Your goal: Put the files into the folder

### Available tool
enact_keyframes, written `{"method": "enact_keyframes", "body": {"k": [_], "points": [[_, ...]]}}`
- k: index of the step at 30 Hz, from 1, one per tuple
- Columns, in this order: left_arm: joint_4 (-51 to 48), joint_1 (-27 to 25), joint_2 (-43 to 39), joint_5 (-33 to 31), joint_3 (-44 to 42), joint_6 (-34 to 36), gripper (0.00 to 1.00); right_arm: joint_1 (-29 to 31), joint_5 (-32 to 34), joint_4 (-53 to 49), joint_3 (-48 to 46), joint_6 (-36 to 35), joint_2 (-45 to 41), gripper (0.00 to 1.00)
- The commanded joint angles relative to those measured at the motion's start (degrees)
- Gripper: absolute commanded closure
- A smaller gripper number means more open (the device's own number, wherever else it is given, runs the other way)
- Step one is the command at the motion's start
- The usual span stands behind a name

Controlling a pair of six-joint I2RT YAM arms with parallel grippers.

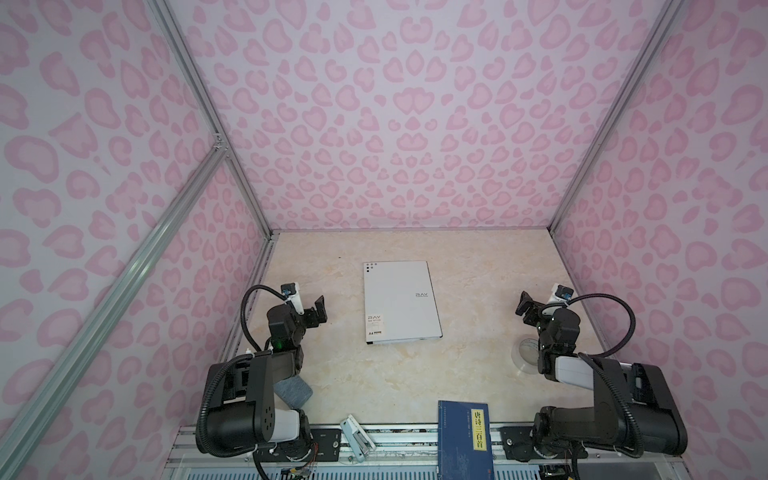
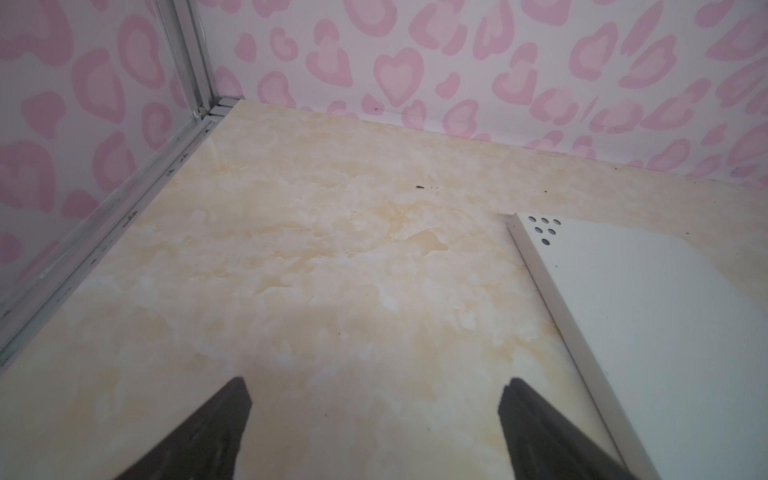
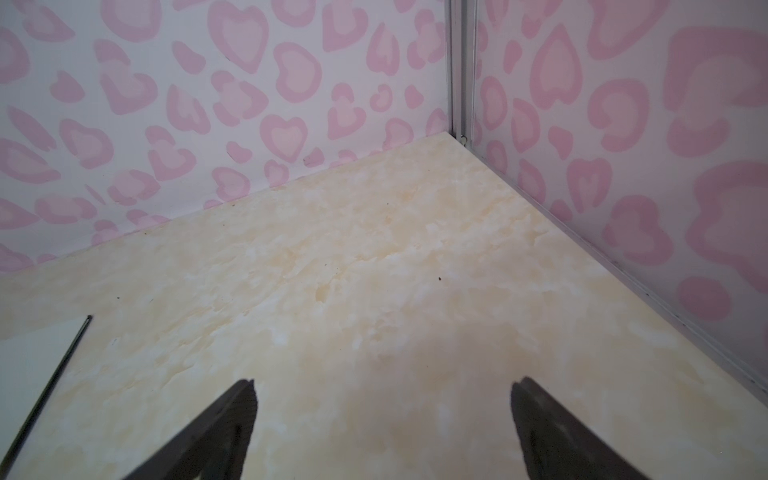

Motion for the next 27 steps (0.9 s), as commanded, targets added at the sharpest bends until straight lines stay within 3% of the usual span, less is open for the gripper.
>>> {"method": "enact_keyframes", "body": {"k": [1, 4, 8, 11, 12, 14, 15, 17, 19, 27], "points": [[15.01, 0.00, 0.32, 0.37, -3.62, 0.48, 0.03, 0.02, -0.27, 8.43, -2.08, -1.57, 1.08, 0.03], [23.87, -0.36, 4.98, 2.61, -5.54, 0.98, 0.03, 0.02, 0.50, 15.16, -2.59, -1.39, 5.78, 0.03], [17.21, -1.07, 3.62, 1.78, -3.32, 2.26, 0.03, 2.96, 1.04, 19.89, -5.72, -5.52, 5.92, 0.03], [15.25, -1.07, 3.89, 2.22, -2.03, 2.46, 0.03, 5.30, 0.42, 25.60, -4.16, -8.17, 13.02, 0.02], [13.00, -1.15, 3.91, 2.10, -0.83, 2.55, 0.03, 5.40, -1.12, 24.55, -2.76, -8.68, 13.70, 0.02], [9.41, -1.79, 4.48, 0.57, 1.42, 3.00, 0.03, 5.90, 1.92, 4.60, 3.70, -8.61, 8.79, 0.02], [7.97, -2.75, 4.31, -0.82, 2.01, 3.68, 0.03, 7.00, 3.14, -0.13, 6.40, -9.87, 9.52, 0.02], [6.46, -3.89, 4.56, -2.98, 3.01, 4.23, 0.03, 10.45, 8.60, 5.29, 5.79, -11.94, 11.86, 0.02], [6.29, -4.49, 4.43, -4.04, 2.98, 4.38, 0.03, 9.88, 7.78, 0.74, 6.76, -11.24, 10.39, 0.02], [6.25, -4.49, 4.24, -4.13, 2.88, 4.39, 0.03, 9.92, 7.69, 4.03, 5.75, -11.50, 11.09, 0.02]]}}
